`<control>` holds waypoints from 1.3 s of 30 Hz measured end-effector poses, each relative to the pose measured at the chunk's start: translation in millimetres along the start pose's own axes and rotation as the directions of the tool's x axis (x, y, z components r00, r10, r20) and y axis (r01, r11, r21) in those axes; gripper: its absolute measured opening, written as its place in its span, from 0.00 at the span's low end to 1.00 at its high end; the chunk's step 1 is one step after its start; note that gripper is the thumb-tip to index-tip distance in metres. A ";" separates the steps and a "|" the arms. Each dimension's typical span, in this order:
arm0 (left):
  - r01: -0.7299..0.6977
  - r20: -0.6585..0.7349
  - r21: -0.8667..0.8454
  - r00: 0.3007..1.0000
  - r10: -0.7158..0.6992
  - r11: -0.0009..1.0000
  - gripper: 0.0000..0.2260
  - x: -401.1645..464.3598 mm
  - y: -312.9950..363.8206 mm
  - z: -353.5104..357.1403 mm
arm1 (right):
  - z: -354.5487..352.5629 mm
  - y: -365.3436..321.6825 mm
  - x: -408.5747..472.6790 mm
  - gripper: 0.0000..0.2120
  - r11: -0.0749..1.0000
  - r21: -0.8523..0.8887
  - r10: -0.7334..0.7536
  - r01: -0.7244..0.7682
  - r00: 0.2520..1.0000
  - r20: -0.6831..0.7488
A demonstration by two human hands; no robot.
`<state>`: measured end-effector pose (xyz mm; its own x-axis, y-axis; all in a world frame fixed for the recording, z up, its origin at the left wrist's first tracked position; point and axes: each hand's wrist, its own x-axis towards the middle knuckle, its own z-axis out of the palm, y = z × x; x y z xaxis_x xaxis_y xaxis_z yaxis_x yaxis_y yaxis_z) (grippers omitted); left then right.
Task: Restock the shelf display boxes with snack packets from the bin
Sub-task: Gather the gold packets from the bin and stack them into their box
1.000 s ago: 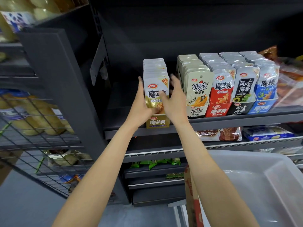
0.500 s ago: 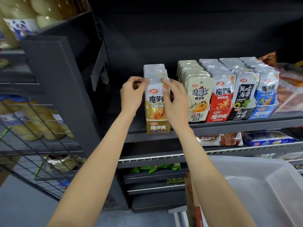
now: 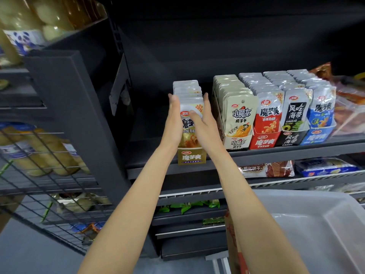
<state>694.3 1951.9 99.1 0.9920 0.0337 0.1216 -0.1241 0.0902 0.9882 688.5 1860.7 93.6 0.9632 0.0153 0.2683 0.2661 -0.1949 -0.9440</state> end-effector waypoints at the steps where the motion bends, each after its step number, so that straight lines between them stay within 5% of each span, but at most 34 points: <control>1: -0.003 0.012 -0.023 1.000 0.003 1.000 0.27 -0.4 -0.1 0.5 | -0.4 -0.8 -0.7 0.31 1.000 0.020 0.011 -0.011 1.000 0.000; 7: 0.029 0.037 -0.051 0.999 -0.027 0.998 0.38 -0.6 -2.5 -4.8 | -2.7 -5.0 -4.3 0.32 1.000 0.024 0.001 -0.001 1.000 0.003; 11: -0.009 0.047 -0.088 0.999 0.014 0.996 0.25 0.3 -7.4 -12.9 | -10.8 -12.6 -0.5 0.33 0.999 0.047 -0.001 0.000 1.000 0.027; 23: -0.019 0.050 -0.197 0.998 0.029 0.980 0.24 13.5 -9.4 1.7 | -6.6 -12.6 32.5 0.31 0.995 0.099 0.014 -0.017 0.999 0.033; 32: -0.006 0.028 -0.215 1.000 0.013 0.977 0.24 29.5 -8.4 13.5 | -10.5 -9.1 49.0 0.31 0.985 -0.156 -0.078 0.073 0.996 -0.030; 39: -0.013 0.072 -0.234 0.997 0.031 0.972 0.28 22.0 -21.5 -0.4 | -17.1 -4.3 0.9 0.29 0.873 -0.441 -0.224 0.206 0.975 0.013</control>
<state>718.7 1951.1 80.5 0.9868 -0.0355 0.1583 -0.1389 0.3198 0.9373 687.6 1844.8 101.2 0.8797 0.0709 0.4702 0.4143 -0.5996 -0.6847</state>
